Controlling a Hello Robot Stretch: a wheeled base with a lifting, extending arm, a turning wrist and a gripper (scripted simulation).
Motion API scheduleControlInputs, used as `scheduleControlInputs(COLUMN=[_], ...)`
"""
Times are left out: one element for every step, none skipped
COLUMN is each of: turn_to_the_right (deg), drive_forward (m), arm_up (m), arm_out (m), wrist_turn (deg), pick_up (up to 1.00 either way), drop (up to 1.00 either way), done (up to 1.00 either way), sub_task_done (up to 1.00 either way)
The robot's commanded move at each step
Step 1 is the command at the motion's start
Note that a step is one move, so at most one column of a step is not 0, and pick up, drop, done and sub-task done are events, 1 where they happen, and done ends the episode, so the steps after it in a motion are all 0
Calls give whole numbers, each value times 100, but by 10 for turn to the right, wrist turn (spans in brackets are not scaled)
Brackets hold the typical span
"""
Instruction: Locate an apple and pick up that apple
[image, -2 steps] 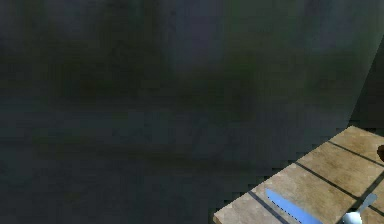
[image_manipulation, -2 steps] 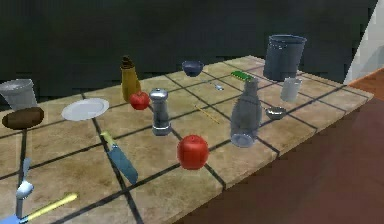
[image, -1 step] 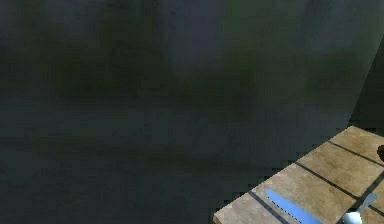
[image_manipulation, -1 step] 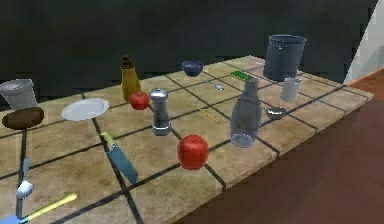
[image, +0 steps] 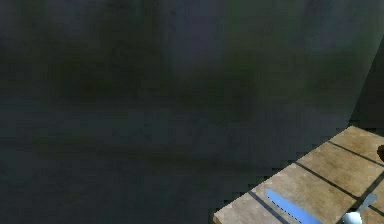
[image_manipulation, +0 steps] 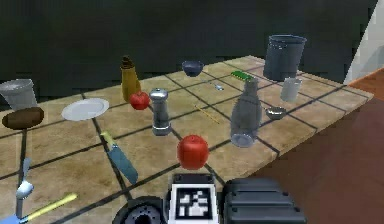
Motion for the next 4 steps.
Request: scheduleControlInputs(turn_to_the_right=[0,0,0,0], drive_forward=[0,0,0,0], arm_up=[0,0,0,0], arm_out=[16,0,0,0], wrist_turn=[0,450,450,450], pick_up=[0,0,0,0], drop=[0,0,0,0], done=[0,0,0,0], sub_task_done=[0,0,0,0])
